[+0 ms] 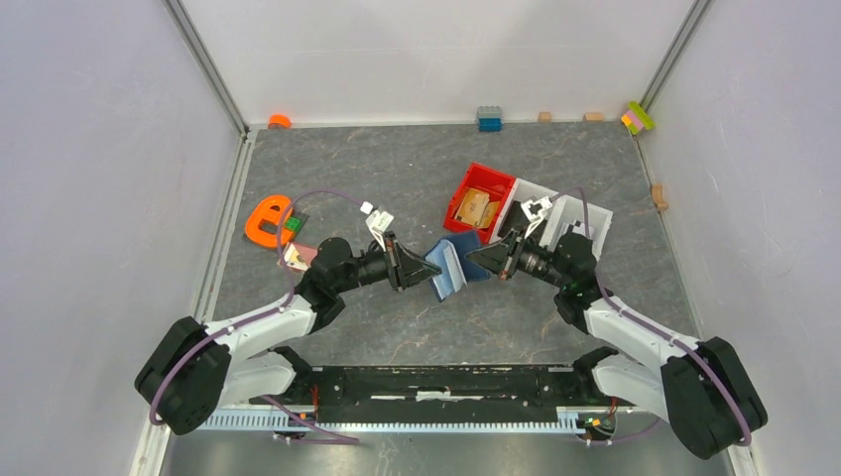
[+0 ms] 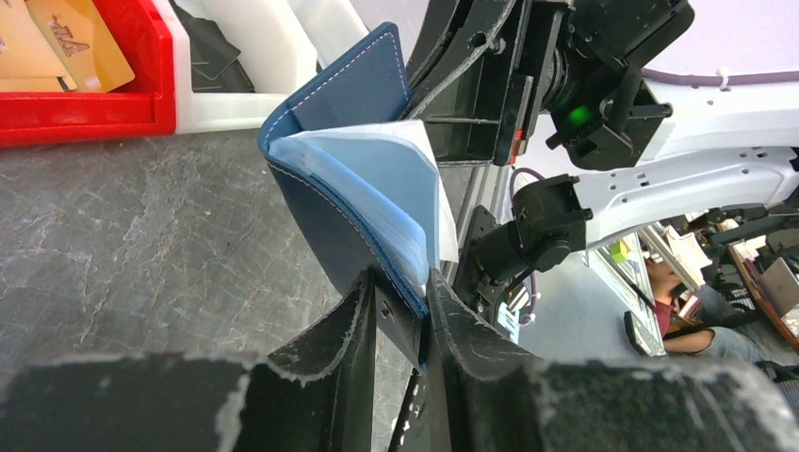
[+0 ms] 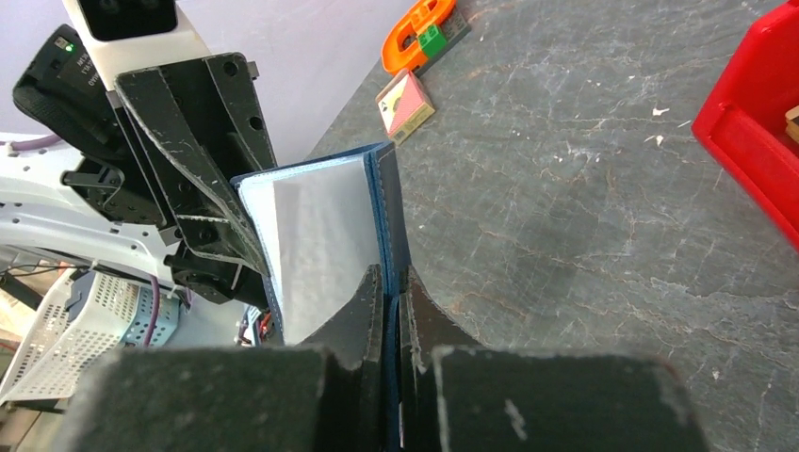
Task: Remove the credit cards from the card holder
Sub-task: Open the card holder at the center of the board.
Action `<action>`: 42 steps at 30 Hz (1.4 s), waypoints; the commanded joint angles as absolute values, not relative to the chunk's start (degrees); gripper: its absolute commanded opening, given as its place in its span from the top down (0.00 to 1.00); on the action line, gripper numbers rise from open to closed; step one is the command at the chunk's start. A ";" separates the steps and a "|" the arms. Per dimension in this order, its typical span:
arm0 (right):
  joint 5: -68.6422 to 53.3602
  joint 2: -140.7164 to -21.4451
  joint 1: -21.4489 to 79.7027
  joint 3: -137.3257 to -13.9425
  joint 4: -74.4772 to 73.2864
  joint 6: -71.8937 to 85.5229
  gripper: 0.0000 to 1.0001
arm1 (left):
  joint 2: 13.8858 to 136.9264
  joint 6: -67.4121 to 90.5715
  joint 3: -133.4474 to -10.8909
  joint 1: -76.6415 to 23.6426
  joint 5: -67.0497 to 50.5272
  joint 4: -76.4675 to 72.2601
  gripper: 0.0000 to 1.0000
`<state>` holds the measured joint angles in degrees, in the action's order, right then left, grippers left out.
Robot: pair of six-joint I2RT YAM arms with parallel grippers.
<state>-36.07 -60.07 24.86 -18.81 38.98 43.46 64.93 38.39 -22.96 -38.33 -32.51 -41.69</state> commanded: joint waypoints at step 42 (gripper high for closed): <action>-24.99 -76.26 34.69 -30.10 22.14 28.31 0.16 | 79.45 34.51 -40.65 -38.19 -20.85 -11.22 0.98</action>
<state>-27.29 -74.24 33.85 -27.09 21.89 30.48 78.89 36.32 -37.89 -38.35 -19.29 -11.64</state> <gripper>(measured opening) 0.864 0.164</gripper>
